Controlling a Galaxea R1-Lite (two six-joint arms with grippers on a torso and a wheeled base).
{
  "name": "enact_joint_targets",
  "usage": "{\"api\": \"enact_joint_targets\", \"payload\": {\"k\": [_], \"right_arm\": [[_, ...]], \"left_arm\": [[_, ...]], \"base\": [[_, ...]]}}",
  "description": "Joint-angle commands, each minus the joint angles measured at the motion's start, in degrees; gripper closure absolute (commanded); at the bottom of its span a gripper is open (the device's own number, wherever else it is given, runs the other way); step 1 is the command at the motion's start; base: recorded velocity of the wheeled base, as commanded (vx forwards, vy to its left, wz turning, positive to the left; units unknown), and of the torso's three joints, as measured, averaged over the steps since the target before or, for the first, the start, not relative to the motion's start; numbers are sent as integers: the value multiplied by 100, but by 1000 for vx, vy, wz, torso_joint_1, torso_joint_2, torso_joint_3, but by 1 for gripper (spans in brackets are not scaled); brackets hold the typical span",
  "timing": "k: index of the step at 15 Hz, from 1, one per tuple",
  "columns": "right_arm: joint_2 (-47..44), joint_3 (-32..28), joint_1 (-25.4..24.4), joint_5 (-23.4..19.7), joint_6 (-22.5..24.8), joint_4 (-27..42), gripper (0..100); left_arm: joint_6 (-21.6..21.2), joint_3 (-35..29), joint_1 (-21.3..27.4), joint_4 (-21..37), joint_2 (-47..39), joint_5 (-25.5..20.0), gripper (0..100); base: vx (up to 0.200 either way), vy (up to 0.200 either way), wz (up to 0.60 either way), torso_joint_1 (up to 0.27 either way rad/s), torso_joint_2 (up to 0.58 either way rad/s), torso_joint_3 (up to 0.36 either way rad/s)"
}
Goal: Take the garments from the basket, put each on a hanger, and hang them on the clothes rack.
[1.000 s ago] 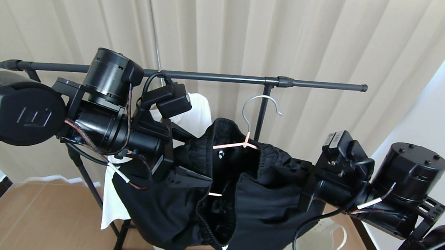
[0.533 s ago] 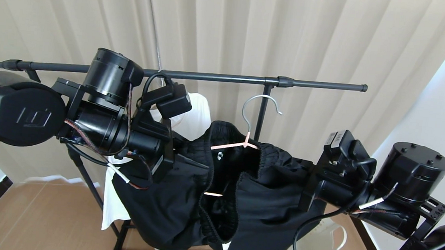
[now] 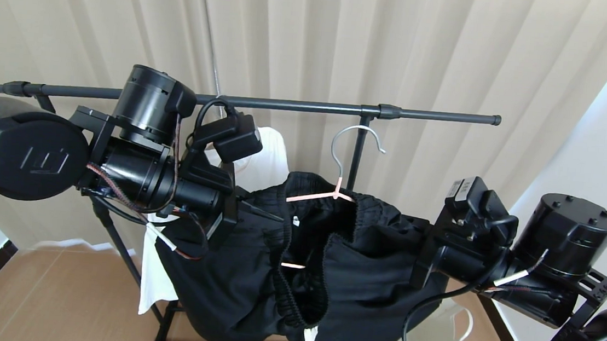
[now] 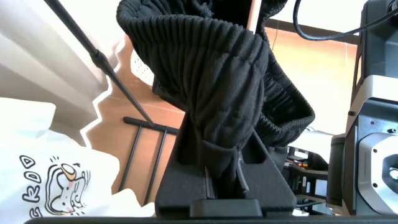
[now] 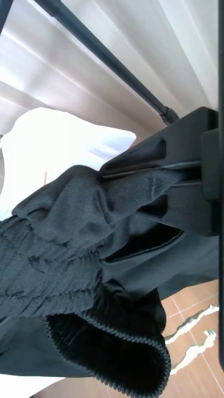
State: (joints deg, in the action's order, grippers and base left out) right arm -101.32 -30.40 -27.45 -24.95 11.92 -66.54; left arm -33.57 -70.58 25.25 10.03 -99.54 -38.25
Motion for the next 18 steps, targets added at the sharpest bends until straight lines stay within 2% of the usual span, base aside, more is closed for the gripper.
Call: {"api": "enact_joint_targets", "payload": {"k": [1, 2, 3, 6, 8, 9, 11, 16, 18], "right_arm": [[24, -1, -6, -1, 3, 0, 100], [24, 17, -6, -1, 3, -17, 100], [33, 17, -6, -9, 3, -17, 0], [15, 26, 12, -45, -6, -52, 0], [-2, 26, 21, -71, -15, -61, 0], [-11, 26, 47, -212, -6, -61, 0], [24, 26, 214, -387, -15, -70, 0], [24, 26, 697, -1249, -41, -61, 0], [-46, -18, 1031, -1715, -50, -61, 0]], "left_arm": [[0, 1, -2, -1, 4, 11, 100], [0, 1, -2, 7, 13, 11, 100], [0, 1, -20, -1, 22, 11, 100], [9, 27, -64, -63, 57, 11, 100], [26, 229, -116, -370, 136, 11, 100], [35, 414, -160, -661, 189, 11, 100], [44, 616, -240, -871, 338, 2, 100], [53, 801, -442, -880, 743, -7, 100], [61, 915, -521, -933, 936, -7, 100]], "base": [[0, 0, 0, 0, 0, 0], [0, 0, 0, 0, 0, 0], [0, 0, 0, 0, 0, 0], [0, 0, 0, 0, 0, 0], [0, 0, 0, 0, 0, 0], [0, 0, 0, 0, 0, 0], [0, 0, 0, 0, 0, 0], [0, 0, 0, 0, 0, 0], [0, 0, 0, 0, 0, 0]]}}
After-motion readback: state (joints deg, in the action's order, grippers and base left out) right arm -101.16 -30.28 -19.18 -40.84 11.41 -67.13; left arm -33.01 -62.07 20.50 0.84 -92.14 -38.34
